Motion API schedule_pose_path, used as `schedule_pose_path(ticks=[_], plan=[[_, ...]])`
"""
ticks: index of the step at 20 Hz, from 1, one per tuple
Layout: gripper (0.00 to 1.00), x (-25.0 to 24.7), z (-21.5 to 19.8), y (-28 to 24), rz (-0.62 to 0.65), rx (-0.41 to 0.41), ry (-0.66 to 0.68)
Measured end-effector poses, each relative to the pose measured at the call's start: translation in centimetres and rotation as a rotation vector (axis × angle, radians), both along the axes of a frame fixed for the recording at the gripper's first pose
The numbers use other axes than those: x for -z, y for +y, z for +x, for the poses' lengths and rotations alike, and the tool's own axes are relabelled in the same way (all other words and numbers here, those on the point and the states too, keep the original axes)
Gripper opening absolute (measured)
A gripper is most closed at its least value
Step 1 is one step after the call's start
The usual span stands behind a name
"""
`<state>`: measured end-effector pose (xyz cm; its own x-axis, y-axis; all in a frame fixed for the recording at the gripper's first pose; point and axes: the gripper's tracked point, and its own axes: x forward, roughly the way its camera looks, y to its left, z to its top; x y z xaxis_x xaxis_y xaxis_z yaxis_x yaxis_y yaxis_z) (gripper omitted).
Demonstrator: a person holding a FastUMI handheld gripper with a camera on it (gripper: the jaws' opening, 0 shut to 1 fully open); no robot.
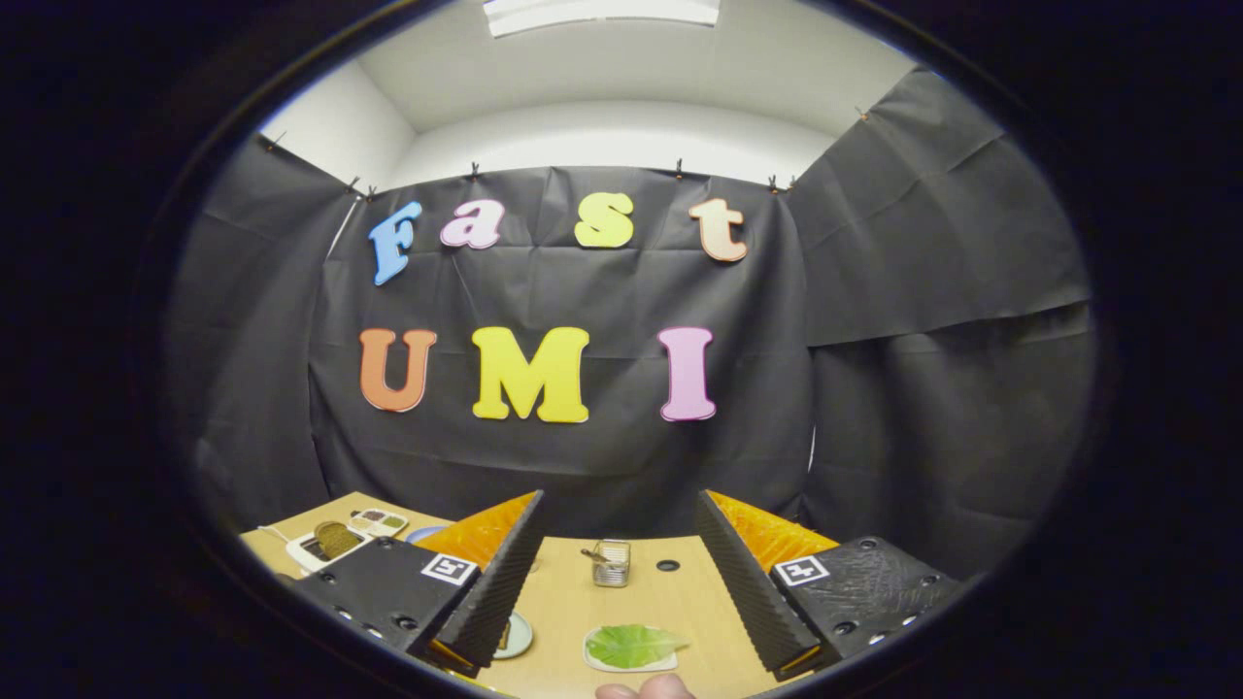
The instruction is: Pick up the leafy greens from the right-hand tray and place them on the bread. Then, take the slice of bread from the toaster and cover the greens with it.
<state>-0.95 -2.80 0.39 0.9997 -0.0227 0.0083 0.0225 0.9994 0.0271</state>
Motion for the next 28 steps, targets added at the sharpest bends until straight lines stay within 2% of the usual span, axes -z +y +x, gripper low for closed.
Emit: schedule_pose_path(ticks=[6, 9, 12, 22, 24, 28], plan=[[0.95, 2.2, 1.0, -2.2, 0.015, 0.014, 0.054], [0.95, 5.1, 2.0, -4.0, 0.007, 0.008, 0.115], [0.95, 10.6, 3.5, -5.6, 0.016, -0.013, 0.211], [0.95, 33.9, 11.2, -8.0, 0.053, -0.079, 0.537], [0.96, 37.1, 12.4, -7.9, 0.057, -0.09, 0.599], [0.96, 40.7, 13.7, -7.9, 0.062, -0.069, 0.659]])
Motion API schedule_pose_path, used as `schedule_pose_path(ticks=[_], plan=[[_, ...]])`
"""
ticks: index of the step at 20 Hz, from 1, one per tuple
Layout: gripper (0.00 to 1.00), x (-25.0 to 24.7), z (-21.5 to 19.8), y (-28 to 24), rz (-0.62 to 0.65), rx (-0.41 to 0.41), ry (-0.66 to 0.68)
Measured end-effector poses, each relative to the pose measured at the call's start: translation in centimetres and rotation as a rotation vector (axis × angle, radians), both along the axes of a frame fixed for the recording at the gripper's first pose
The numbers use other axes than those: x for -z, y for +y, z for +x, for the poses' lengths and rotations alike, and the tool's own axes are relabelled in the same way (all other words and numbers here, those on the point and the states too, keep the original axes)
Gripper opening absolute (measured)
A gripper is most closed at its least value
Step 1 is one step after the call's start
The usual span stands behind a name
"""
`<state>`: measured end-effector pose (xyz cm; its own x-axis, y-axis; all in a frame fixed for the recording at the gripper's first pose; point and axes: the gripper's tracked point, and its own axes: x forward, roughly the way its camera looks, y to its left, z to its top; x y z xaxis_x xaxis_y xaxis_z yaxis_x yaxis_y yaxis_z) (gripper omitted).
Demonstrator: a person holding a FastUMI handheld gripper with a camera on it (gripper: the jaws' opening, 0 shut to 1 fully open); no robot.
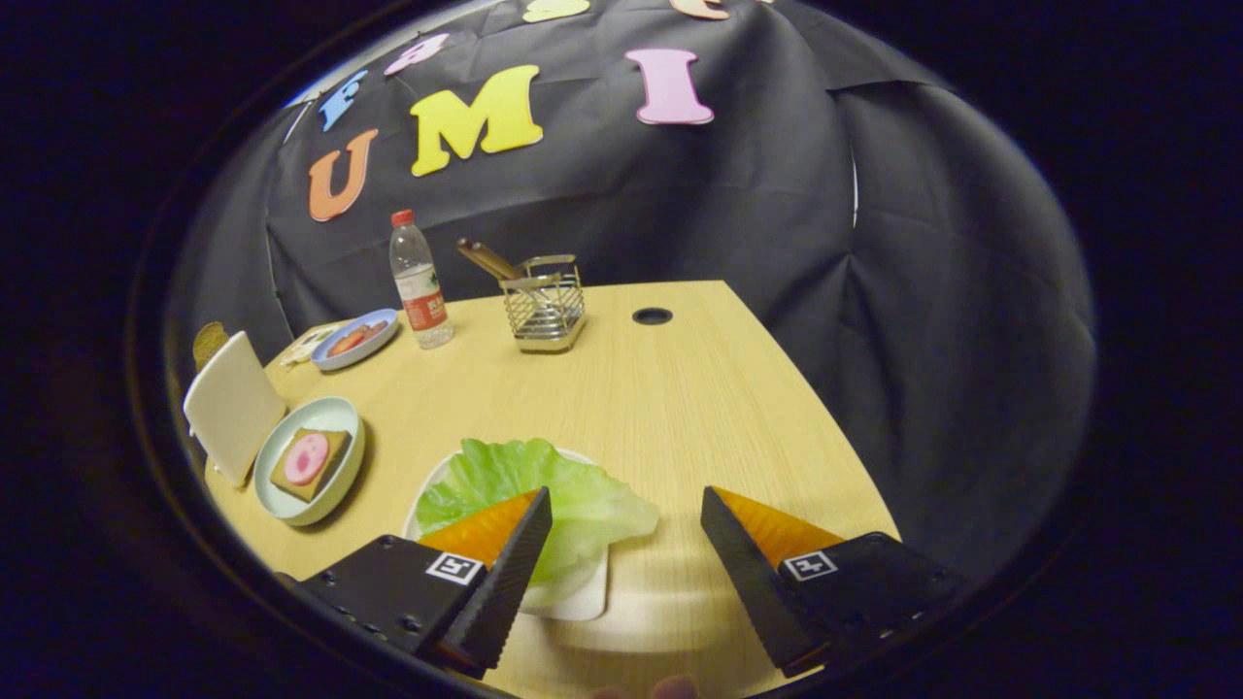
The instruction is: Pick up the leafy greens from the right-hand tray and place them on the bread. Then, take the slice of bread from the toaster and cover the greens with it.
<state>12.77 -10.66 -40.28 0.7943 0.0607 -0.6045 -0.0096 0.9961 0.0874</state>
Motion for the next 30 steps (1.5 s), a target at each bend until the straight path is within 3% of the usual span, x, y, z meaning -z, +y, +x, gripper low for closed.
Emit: schedule_pose_path(ticks=[5, 11, 12, 13, 15, 27, 30], plan=[[0.96, 1.2, 0.2, 1.0, -0.028, -0.013, 0.041], [0.34, 0.3, 0.7, 0.8, -0.06, 0.025, 0.016], [0.29, 0.2, 0.7, 0.7, -0.068, 0.033, 0.01], [0.14, -0.3, 0.8, 0.5, -0.08, 0.041, -0.002], [0.02, -0.7, 0.8, 0.8, -0.074, 0.032, -0.009], [0.0, -9.7, 0.1, 3.6, 0.044, 0.043, -0.065], [0.0, -12.1, -0.2, 5.1, 0.019, 0.035, -0.087]])
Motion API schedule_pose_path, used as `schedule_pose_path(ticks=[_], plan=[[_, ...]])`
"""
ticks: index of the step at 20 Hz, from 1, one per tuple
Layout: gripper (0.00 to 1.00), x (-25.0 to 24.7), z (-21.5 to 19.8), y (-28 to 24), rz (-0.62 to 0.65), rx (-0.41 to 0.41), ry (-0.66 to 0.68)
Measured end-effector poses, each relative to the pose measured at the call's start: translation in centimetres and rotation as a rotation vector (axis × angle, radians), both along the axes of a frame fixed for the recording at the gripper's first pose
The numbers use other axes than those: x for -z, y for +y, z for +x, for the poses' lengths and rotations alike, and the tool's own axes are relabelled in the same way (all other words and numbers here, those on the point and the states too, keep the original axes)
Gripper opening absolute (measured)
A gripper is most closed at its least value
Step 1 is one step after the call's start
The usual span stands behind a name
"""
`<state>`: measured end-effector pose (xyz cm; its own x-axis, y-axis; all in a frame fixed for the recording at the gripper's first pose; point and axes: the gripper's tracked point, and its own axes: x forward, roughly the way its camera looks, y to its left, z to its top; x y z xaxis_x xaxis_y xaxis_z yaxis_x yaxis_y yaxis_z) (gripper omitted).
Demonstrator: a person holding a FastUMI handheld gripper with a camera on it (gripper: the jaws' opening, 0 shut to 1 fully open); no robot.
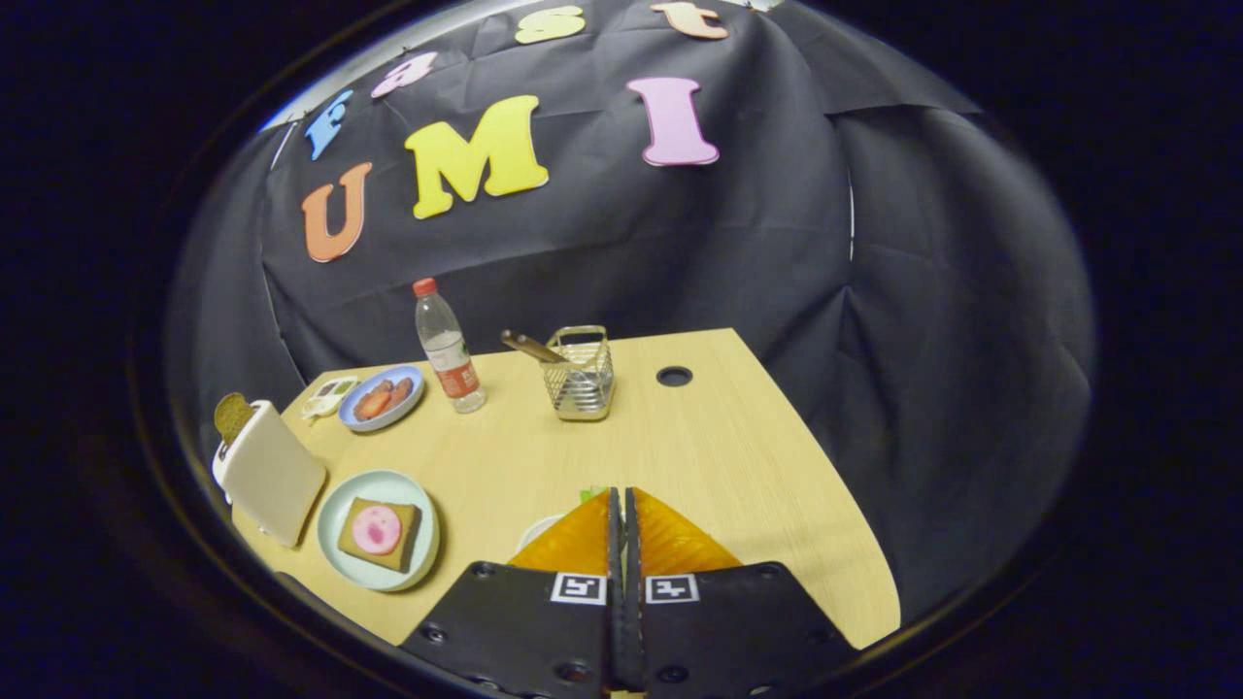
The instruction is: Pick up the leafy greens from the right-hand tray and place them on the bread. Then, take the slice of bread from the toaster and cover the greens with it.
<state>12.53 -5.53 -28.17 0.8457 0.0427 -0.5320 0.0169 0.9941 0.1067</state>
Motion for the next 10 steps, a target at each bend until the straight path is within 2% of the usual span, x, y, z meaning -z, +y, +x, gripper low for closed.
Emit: schedule_pose_path(ticks=[6, 10], plan=[[0.0, -4.7, -0.6, 5.2, -0.028, -0.002, -0.04], [0.0, -7.4, -1.2, 12.1, 0.017, -0.021, -0.06]])
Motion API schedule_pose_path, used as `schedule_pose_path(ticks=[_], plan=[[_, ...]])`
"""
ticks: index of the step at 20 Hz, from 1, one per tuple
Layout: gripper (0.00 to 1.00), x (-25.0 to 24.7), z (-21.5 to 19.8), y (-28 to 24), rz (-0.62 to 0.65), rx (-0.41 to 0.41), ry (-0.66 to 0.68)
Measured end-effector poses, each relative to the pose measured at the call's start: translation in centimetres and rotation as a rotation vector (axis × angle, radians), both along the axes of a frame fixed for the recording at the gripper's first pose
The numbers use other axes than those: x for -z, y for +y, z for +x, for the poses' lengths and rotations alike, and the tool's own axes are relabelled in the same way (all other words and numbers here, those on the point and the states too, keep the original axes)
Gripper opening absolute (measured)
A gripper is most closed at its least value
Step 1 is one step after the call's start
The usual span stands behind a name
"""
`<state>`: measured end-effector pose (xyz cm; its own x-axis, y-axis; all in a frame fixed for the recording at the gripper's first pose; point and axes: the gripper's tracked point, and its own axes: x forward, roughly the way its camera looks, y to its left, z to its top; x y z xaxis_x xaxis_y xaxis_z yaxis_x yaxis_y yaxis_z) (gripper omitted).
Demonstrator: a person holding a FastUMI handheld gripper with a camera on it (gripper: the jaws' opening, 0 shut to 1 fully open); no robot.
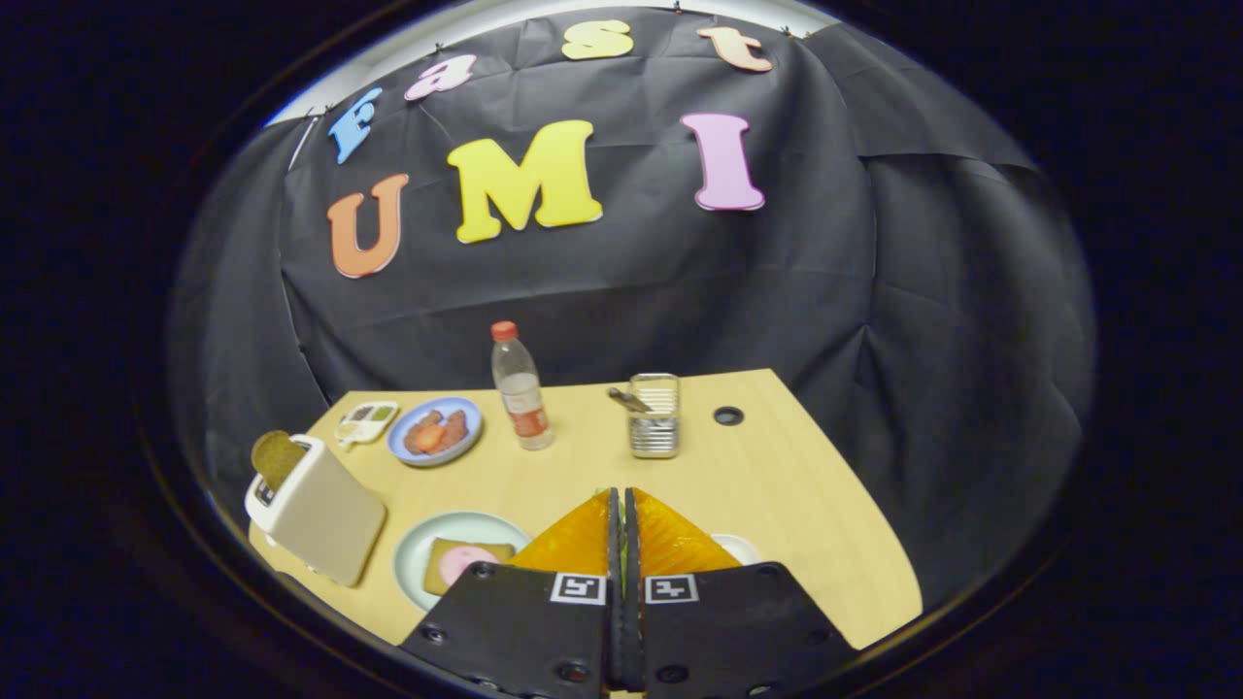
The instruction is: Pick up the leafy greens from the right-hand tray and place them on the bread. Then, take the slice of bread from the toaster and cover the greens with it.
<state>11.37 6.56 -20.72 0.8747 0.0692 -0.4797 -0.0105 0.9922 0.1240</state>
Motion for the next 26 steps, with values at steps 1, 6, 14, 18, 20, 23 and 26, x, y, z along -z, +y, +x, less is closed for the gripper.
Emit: schedule_pose_path(ticks=[1, 6, 14, 18, 20, 23, 26], plan=[[0.0, -0.5, -0.1, 2.2, 0.009, -0.019, -0.005], [0.0, -0.2, -0.2, 13.2, 0.065, -0.125, 0.01], [0.0, 4.7, -0.3, 22.7, 0.19, -0.208, 0.12], [0.0, 7.5, 0.2, 21.0, 0.229, -0.163, 0.176], [0.0, 8.4, 0.4, 18.9, 0.217, -0.129, 0.181], [0.01, 9.9, 1.0, 16.0, 0.185, -0.086, 0.181], [0.03, 11.4, 1.2, 14.0, 0.166, -0.066, 0.195]])
